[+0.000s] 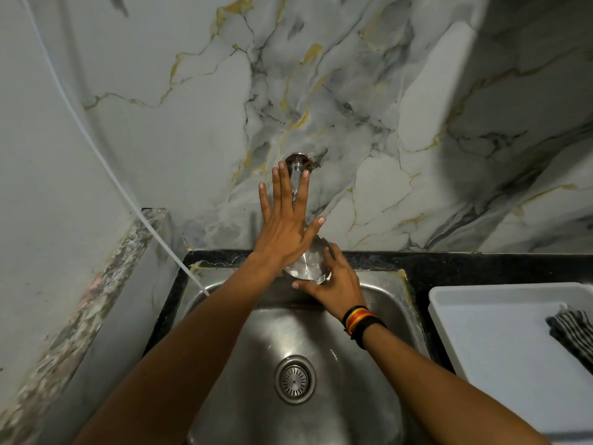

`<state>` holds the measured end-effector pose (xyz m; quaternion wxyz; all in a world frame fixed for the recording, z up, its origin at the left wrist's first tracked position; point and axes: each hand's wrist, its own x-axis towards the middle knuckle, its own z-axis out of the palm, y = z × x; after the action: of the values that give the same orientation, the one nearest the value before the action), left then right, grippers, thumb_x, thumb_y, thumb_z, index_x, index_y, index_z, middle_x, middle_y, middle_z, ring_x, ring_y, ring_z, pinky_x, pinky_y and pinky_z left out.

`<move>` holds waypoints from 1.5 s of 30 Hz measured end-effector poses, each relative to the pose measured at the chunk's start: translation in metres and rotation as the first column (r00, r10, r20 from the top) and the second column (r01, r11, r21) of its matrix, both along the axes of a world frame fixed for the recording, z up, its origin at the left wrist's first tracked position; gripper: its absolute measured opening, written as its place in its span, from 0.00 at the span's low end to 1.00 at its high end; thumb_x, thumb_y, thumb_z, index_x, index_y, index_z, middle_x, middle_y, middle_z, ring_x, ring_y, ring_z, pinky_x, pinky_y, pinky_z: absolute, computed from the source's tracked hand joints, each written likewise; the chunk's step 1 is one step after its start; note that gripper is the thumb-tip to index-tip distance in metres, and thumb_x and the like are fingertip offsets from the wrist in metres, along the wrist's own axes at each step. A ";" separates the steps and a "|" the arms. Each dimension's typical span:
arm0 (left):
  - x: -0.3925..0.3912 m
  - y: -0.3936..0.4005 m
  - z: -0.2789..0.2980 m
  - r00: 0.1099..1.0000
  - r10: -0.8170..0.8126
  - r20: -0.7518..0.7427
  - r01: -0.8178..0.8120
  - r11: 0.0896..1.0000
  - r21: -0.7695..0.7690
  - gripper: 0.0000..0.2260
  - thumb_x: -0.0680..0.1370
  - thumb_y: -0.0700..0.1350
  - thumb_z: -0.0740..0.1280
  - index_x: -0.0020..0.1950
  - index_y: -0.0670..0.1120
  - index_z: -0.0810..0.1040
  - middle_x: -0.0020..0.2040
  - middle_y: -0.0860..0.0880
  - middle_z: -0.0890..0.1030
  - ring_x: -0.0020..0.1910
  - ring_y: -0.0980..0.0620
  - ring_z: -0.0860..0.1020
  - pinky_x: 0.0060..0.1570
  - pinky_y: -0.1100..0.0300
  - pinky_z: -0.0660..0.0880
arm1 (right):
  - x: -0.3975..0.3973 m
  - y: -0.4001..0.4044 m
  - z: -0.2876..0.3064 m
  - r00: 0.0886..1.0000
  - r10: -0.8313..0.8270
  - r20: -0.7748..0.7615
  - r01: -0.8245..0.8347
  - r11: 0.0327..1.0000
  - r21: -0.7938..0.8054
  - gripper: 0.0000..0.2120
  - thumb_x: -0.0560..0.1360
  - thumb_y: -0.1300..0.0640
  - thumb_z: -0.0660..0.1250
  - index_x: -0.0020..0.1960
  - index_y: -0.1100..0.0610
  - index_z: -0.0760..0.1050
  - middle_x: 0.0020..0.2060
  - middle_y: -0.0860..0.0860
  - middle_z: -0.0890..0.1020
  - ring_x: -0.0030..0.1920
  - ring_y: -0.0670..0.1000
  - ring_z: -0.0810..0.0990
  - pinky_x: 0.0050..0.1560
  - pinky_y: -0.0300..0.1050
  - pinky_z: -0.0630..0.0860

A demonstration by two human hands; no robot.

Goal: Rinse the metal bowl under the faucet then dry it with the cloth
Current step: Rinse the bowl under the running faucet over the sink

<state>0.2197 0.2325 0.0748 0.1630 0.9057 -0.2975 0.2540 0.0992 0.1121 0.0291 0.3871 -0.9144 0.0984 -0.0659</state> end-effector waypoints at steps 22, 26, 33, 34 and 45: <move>0.000 0.000 0.000 0.999 -0.015 -0.043 0.015 1.000 -0.013 0.40 0.86 0.64 0.55 0.88 0.43 0.42 0.85 0.33 0.35 0.85 0.33 0.35 0.79 0.30 0.34 | 0.021 0.005 0.007 0.993 -0.119 -0.015 0.119 0.993 -0.007 0.52 0.66 0.32 0.77 0.79 0.59 0.65 0.82 0.53 0.60 0.76 0.59 0.70 0.72 0.55 0.74; -0.001 0.000 0.001 0.999 -0.014 -0.053 0.013 1.000 -0.011 0.40 0.86 0.64 0.54 0.88 0.43 0.41 0.85 0.33 0.33 0.84 0.34 0.34 0.79 0.30 0.33 | 0.024 0.014 0.011 0.996 -0.085 -0.011 0.085 0.996 0.014 0.50 0.69 0.36 0.77 0.80 0.60 0.62 0.83 0.53 0.57 0.77 0.58 0.68 0.73 0.51 0.70; 0.000 0.000 -0.001 0.999 -0.009 -0.039 0.008 1.000 -0.012 0.40 0.87 0.63 0.55 0.88 0.43 0.41 0.85 0.33 0.34 0.85 0.34 0.35 0.79 0.30 0.34 | 0.010 0.009 0.008 0.998 -0.052 0.037 0.050 0.998 0.031 0.50 0.66 0.34 0.78 0.78 0.59 0.66 0.79 0.50 0.64 0.73 0.56 0.72 0.69 0.48 0.73; 0.001 0.001 -0.001 0.999 -0.012 -0.034 0.011 1.000 -0.014 0.40 0.87 0.63 0.56 0.88 0.43 0.41 0.85 0.33 0.35 0.85 0.34 0.35 0.79 0.29 0.34 | 0.003 0.004 0.005 0.998 -0.039 0.040 0.038 0.999 0.031 0.50 0.65 0.35 0.79 0.78 0.57 0.67 0.79 0.49 0.64 0.72 0.55 0.73 0.69 0.46 0.73; -0.011 -0.007 0.002 0.996 0.088 0.026 -0.087 0.996 -0.013 0.40 0.87 0.64 0.55 0.87 0.40 0.44 0.85 0.31 0.39 0.85 0.32 0.40 0.81 0.30 0.40 | -0.039 -0.019 -0.004 0.998 -0.030 0.046 0.028 0.998 0.054 0.52 0.63 0.33 0.80 0.79 0.55 0.67 0.80 0.49 0.64 0.75 0.54 0.71 0.70 0.43 0.71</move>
<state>0.2091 0.2252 0.0764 0.1530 0.9134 -0.2583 0.2748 0.0599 0.0932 0.0249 0.4124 -0.9005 0.1043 -0.0902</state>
